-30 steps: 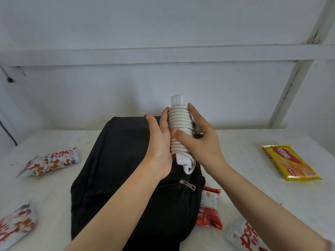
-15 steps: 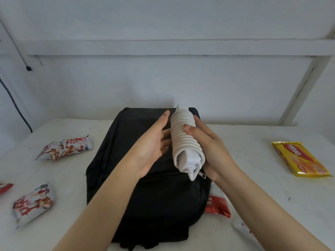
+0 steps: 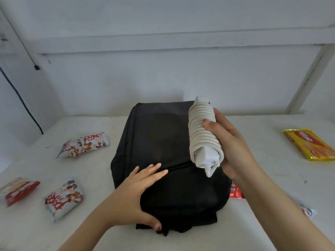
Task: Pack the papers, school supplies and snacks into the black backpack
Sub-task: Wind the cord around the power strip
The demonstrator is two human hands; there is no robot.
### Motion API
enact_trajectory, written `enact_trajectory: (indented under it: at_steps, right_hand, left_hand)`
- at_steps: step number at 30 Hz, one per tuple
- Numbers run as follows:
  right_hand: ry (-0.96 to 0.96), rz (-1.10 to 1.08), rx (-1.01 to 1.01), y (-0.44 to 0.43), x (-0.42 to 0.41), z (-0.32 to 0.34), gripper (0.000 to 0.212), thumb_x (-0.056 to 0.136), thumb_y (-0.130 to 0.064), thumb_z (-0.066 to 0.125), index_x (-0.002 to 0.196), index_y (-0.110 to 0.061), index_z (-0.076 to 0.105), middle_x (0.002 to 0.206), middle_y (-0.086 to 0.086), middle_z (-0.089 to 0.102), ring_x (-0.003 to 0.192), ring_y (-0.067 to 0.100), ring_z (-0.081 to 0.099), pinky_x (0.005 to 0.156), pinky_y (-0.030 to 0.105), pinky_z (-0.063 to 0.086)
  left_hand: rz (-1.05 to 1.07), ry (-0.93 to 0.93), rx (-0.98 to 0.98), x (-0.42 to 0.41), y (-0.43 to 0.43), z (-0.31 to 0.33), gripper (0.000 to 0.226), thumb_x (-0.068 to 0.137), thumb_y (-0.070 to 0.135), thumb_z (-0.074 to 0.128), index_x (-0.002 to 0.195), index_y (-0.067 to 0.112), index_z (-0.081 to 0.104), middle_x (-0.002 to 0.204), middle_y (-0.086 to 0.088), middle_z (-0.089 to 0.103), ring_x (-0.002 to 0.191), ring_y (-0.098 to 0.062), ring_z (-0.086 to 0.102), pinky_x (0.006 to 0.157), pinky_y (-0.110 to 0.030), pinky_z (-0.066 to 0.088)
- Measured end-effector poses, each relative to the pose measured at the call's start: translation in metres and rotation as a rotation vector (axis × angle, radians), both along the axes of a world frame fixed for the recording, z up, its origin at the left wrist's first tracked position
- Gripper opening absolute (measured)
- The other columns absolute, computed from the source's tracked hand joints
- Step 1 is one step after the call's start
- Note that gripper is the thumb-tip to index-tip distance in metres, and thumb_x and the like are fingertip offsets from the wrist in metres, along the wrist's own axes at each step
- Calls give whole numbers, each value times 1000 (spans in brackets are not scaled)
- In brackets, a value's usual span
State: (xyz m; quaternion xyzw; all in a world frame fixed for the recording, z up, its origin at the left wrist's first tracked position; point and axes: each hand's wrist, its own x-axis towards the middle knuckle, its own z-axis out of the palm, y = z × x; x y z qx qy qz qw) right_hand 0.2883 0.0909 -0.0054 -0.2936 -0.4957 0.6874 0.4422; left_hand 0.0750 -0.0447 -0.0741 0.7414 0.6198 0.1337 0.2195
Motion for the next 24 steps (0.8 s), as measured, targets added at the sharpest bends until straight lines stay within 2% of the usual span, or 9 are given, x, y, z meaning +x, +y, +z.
enact_trajectory:
  at_steps: [3,6,9,11,12,15,18,20,24]
  right_hand:
    - [-1,-19,18,-15,-1,4,66,72,-28,72,134,-26,50,117,16,63,92,27,69,73,33,53]
    - [28,-28,70,-33,1,11,63,75,-23,72,134,-27,50,115,12,66,90,27,69,68,32,54]
    - [77,-86,155,-50,1,19,61,77,-22,66,135,-29,48,117,9,65,89,26,69,66,34,55]
    - [95,-145,217,-58,-2,22,69,74,-30,73,137,-29,45,122,10,62,92,26,67,67,34,54]
    - [97,-169,246,-61,-4,23,77,69,-36,79,137,-30,45,123,10,61,93,26,67,68,34,54]
    - [86,-232,286,-71,-9,27,79,60,-34,82,132,-36,50,121,3,63,96,26,67,69,36,54]
    - [35,-281,332,-80,-13,24,68,67,-22,78,127,-40,52,114,-5,67,94,23,68,68,34,55]
    - [-10,-306,368,-86,-14,19,70,65,-24,77,128,-40,51,118,-3,65,98,22,67,70,35,56]
    - [-54,-303,429,-97,-17,5,68,66,-23,77,128,-36,52,117,3,64,101,24,65,74,39,56]
  left_hand:
    - [78,-167,115,-5,-1,-3,86,69,45,77,132,60,21,138,43,24,131,20,12,108,-6,0]
    - [204,-446,206,-16,7,8,78,70,23,79,126,56,38,118,31,57,116,15,45,93,1,28]
    - [328,-543,435,-21,26,19,73,68,18,80,126,46,45,116,22,60,104,8,57,86,-3,40]
    - [315,-428,672,-23,37,21,69,72,19,79,130,32,45,128,16,52,112,0,53,96,-12,39]
    - [263,-266,839,-26,43,21,62,75,17,77,129,25,46,129,10,49,115,-7,50,100,-17,37]
    - [-134,260,1210,-37,54,11,37,85,6,63,119,16,52,110,-6,56,100,-20,52,89,-30,42]
    - [-386,352,1137,-48,51,-1,27,89,7,55,115,15,57,99,-8,67,96,-21,56,84,-34,46]
    - [-363,356,1009,-56,43,-9,30,93,27,52,121,17,57,113,-5,66,109,-21,57,98,-36,42]
    - [-252,544,789,-68,34,-16,84,73,74,49,138,23,37,131,0,56,123,-26,50,110,-44,23]
